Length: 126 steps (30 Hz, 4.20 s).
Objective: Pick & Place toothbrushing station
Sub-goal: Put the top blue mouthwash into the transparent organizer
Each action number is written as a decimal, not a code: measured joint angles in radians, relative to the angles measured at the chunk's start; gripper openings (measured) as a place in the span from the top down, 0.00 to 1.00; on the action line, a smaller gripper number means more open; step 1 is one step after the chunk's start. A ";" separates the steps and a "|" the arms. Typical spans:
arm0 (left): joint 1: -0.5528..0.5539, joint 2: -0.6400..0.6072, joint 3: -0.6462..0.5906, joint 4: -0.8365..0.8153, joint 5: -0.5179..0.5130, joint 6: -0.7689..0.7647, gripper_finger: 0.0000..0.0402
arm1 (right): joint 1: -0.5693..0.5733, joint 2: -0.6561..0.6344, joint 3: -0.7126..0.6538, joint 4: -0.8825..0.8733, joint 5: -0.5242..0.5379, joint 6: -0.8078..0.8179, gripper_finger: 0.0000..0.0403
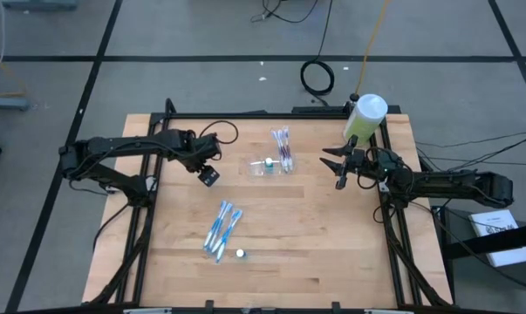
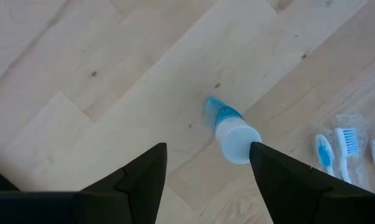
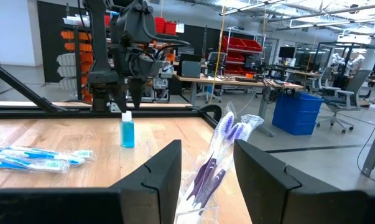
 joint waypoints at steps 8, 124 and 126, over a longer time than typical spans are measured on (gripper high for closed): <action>0.000 0.000 0.000 0.000 0.000 0.005 0.41 | 0.000 0.000 0.000 0.000 0.000 0.000 0.65; -0.061 0.112 0.055 -0.007 -0.031 -0.256 0.41 | 0.000 0.000 0.000 -0.035 0.000 0.011 0.65; -0.061 0.114 0.055 -0.007 -0.018 -0.257 0.41 | 0.000 0.000 0.000 -0.035 0.000 0.011 0.65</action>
